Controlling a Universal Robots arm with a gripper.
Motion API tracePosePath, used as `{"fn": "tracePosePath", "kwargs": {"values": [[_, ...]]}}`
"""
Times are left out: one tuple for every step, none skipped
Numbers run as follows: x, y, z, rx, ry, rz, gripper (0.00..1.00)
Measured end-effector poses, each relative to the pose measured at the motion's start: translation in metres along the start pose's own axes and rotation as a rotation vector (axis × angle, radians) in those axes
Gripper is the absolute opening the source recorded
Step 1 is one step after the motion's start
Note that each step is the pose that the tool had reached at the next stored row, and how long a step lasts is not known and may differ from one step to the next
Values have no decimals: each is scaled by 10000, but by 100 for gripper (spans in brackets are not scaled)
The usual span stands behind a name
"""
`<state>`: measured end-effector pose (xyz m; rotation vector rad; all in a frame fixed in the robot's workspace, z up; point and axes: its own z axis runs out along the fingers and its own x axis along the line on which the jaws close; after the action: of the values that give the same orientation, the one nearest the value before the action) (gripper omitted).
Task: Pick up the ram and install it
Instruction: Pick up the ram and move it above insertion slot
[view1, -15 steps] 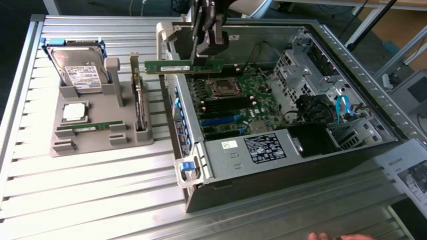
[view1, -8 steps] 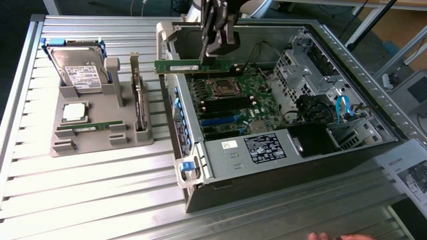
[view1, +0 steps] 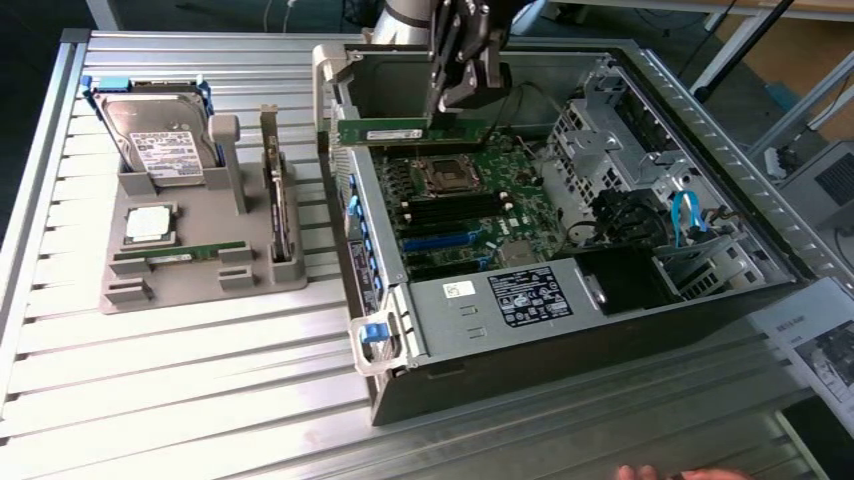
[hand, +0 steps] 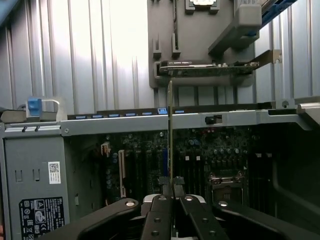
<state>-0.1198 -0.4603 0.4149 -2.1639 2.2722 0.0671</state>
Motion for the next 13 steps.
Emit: {"fn": "tracePosePath", "kwargs": {"values": [[-1,-26,-1,0,0,-1,12],[-3,-50,-2,0,0,-1,12],[-4,-76,-2,0,0,-1,12],[-5,-101,-3,0,0,-1,12],[-6,-126,-4,0,1,-1,12],[-8,-151,-4,0,0,-2,12],[-9,-178,-5,0,0,-3,12],[-10,-206,-6,0,1,-4,12],[-12,-232,-6,0,0,-4,12],[-13,-257,-7,0,1,-4,12],[-14,-284,-8,0,1,-5,12],[-16,-312,-9,0,1,-6,12],[-17,-338,-9,0,1,-7,12]]}}
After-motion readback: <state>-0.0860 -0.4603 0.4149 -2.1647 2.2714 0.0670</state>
